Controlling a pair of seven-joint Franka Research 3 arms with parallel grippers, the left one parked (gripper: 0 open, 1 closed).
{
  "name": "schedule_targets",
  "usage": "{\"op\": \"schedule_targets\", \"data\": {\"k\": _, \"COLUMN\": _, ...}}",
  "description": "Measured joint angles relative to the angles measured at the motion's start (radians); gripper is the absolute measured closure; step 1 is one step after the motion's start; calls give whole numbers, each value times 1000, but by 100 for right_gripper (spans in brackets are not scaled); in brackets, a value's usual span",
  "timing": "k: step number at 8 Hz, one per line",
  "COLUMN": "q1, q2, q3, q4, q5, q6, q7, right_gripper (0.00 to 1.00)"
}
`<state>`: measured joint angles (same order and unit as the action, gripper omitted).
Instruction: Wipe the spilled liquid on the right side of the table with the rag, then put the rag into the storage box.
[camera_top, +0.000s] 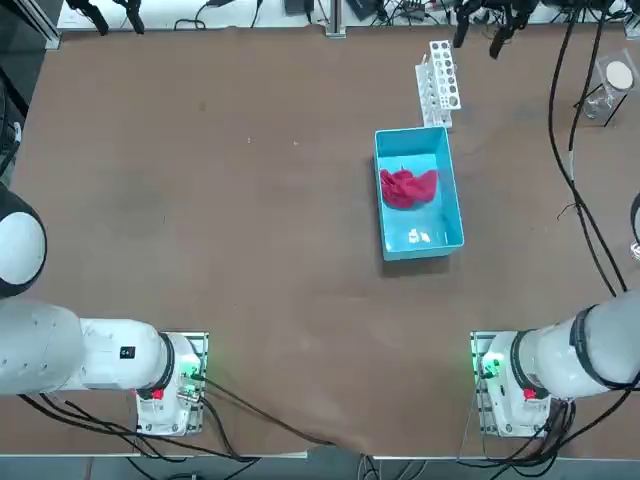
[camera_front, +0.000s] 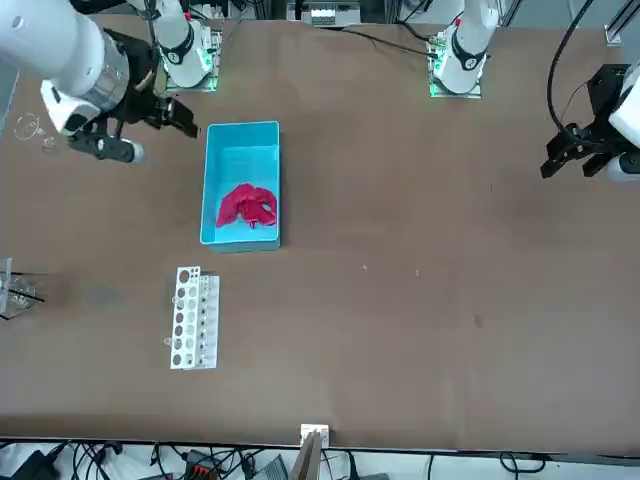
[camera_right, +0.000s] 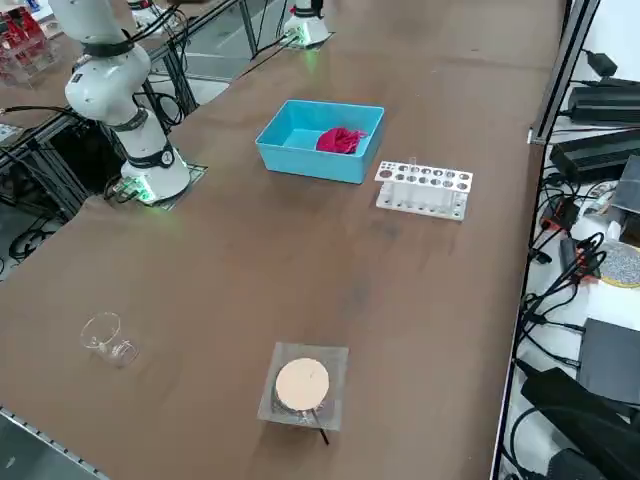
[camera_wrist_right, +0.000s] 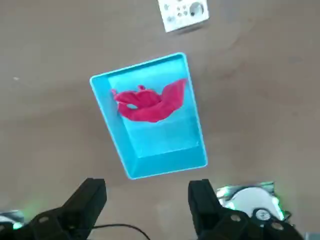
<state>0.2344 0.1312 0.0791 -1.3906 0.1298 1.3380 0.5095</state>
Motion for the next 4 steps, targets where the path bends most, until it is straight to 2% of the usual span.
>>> {"op": "schedule_targets", "data": {"k": 2, "q1": -6, "q2": -1, "q3": -96, "q4": -6, "q5": -56, "q6": 12, "q7": -257, "right_gripper": 0}}
{"op": "schedule_targets", "data": {"k": 3, "q1": -43, "q2": -5, "q3": -128, "q4": -31, "q5": -69, "q6": 49, "q7": -405, "right_gripper": 0}}
{"op": "schedule_targets", "data": {"k": 4, "q1": -94, "q2": -17, "q3": -139, "q4": -84, "q5": -84, "q6": 121, "q7": -507, "right_gripper": 0}}
